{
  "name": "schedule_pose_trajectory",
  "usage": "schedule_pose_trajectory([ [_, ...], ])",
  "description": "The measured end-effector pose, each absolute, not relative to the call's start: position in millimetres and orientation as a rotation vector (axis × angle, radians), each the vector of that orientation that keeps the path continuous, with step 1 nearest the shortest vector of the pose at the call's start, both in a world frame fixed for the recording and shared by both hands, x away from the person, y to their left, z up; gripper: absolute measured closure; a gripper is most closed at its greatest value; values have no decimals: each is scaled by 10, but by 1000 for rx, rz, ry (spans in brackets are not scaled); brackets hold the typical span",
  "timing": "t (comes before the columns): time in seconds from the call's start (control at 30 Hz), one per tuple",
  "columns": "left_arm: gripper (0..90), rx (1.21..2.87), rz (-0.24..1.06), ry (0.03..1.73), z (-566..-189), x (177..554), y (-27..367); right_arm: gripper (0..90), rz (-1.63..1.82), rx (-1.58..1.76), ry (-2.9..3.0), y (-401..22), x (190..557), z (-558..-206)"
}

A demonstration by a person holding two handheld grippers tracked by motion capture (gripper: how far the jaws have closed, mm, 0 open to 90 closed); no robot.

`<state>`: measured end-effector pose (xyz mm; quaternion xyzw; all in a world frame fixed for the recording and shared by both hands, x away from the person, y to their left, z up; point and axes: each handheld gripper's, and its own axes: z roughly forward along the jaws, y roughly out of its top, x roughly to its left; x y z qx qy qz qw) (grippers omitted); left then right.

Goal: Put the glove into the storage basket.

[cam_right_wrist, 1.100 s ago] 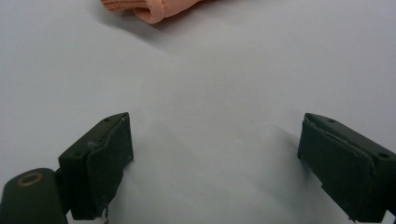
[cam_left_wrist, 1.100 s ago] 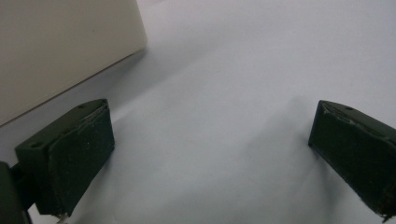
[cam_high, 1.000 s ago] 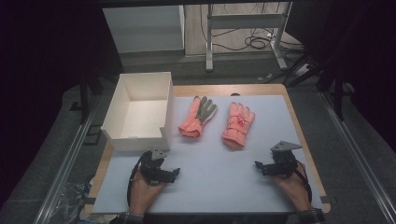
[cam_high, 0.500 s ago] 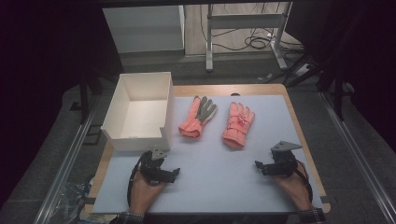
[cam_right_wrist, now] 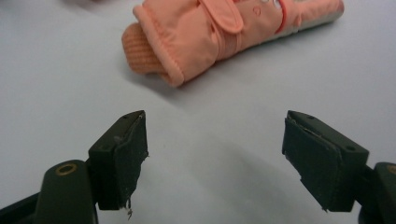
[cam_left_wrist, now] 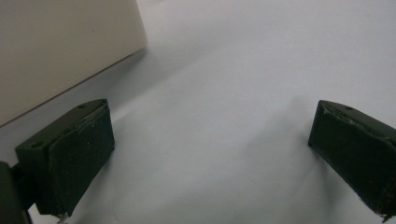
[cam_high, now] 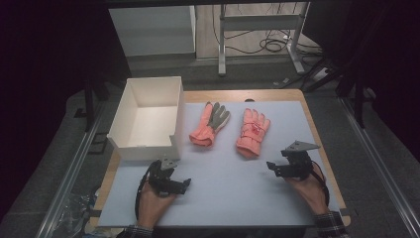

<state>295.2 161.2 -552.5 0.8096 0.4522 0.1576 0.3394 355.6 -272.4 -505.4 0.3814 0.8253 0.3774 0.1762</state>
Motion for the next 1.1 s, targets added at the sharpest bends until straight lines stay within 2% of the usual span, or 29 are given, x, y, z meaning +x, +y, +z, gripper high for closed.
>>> schedule_pose_trajectory([
  [0.5, 1, 2109, 410, 1177, -5524, 2952, 1612, 349, 1072, 1012, 2372, -2617, 3840, -4907],
  [1.1, 2, 2113, 410, 1175, -5524, 2951, 1613, 578, 1115, 1001, 2398, -2417, 4364, -4755],
])
